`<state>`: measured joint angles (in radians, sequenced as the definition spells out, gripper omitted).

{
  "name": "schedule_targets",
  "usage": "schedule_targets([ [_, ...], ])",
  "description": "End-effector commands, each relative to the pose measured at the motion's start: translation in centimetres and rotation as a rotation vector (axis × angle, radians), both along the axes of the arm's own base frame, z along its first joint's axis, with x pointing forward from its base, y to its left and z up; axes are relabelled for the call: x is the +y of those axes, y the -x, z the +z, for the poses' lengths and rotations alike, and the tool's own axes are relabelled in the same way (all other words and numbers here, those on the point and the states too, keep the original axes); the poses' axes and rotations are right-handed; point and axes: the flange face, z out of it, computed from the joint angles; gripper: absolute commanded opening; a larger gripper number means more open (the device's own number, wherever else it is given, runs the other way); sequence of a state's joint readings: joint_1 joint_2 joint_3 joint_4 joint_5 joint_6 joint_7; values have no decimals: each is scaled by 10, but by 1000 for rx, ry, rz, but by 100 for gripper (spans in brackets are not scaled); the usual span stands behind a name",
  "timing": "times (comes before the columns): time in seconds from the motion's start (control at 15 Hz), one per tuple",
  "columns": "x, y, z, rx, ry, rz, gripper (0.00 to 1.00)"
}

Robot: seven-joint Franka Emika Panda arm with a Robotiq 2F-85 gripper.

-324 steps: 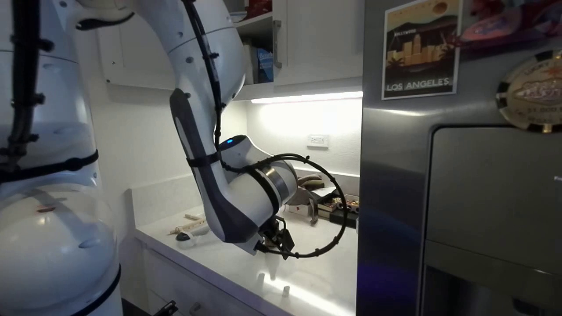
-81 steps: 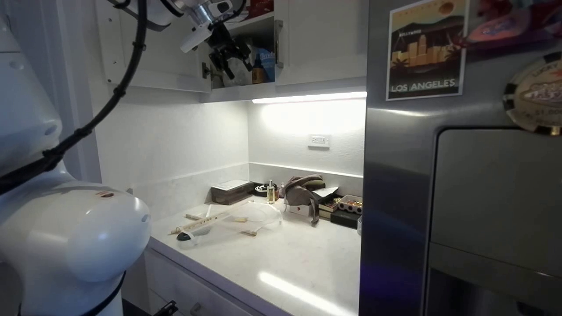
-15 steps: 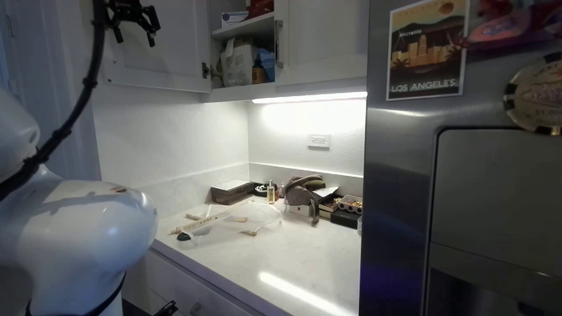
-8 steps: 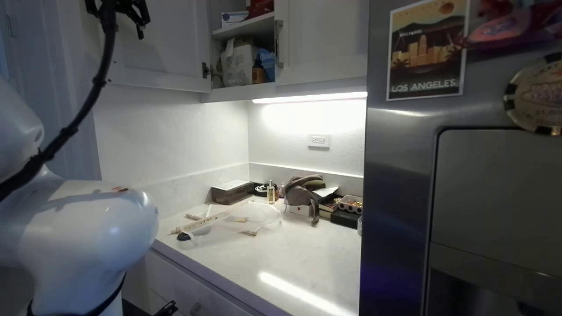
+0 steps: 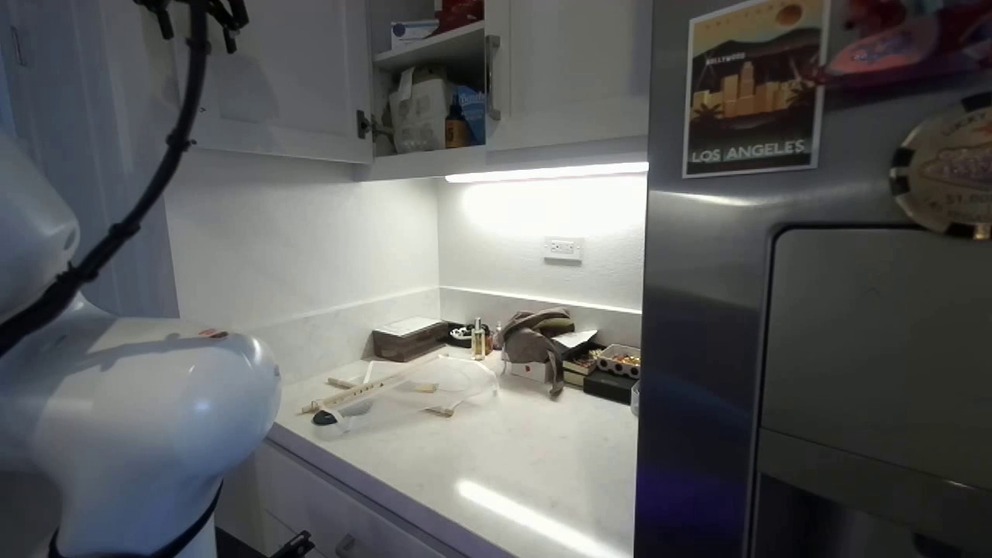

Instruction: Take the bottle on the counter, put it in the kitchen cabinet and close it, then take the blind on the counter and hang it to the wall

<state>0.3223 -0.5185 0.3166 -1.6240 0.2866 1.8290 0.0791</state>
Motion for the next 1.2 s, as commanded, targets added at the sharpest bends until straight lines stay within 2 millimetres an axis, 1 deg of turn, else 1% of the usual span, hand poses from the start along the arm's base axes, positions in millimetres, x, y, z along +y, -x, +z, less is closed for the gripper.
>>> schedule_targets([
  [0.0, 15, 11, 12, -20, -32, 36, 100],
  [0.27, 28, 28, 18, -59, -47, 38, 100],
  [0.53, 43, 37, 24, -117, -108, -6, 100],
  [0.87, 60, 41, 23, -175, -134, -47, 100],
  [1.13, 60, 37, 22, -208, -131, -95, 100],
])
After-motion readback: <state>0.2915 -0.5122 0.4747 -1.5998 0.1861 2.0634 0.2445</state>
